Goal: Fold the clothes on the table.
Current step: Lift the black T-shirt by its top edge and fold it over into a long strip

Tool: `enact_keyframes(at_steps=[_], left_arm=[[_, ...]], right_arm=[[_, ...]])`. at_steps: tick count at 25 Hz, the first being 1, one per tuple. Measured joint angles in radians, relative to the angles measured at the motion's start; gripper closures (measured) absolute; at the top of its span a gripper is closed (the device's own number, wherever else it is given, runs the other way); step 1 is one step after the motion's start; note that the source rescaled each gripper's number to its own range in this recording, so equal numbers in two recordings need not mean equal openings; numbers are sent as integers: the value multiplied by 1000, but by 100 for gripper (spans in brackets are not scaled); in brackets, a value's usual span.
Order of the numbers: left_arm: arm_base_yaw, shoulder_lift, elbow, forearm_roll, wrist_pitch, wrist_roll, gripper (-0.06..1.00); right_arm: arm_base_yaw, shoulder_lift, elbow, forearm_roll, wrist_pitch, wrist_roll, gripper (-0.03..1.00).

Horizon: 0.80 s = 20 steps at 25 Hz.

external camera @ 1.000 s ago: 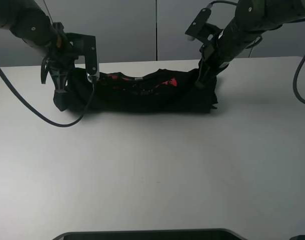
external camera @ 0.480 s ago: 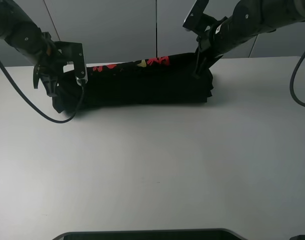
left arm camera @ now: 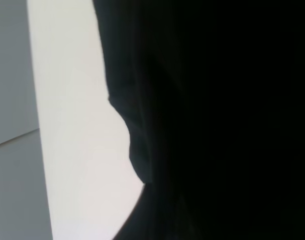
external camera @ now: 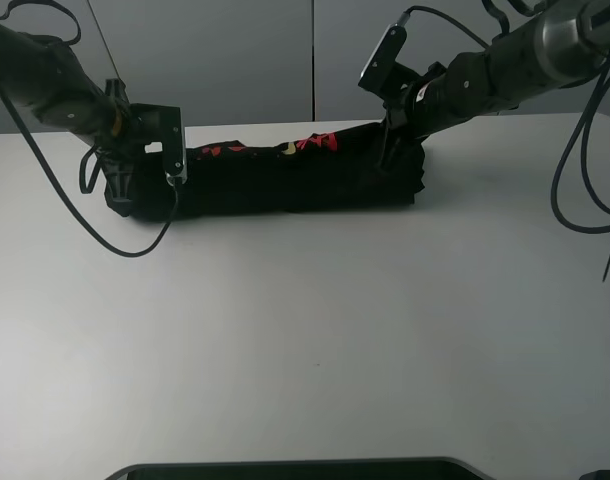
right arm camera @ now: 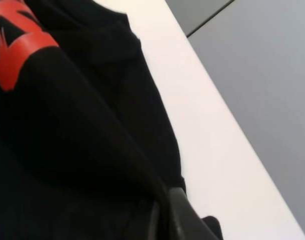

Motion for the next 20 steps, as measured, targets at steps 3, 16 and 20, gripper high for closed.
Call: enact_keyframes(at_steps=[3, 16, 20], left_arm=[[11, 46, -10, 131, -11, -164, 91], [42, 102, -46, 201, -137, -384, 91], [48, 102, -46, 172, -179, -409, 83]], right_arm=[[-30, 19, 0, 0, -16, 0, 96], [-73, 73, 0, 4, -26, 84, 86], [-75, 77, 0, 4, -24, 100, 54]])
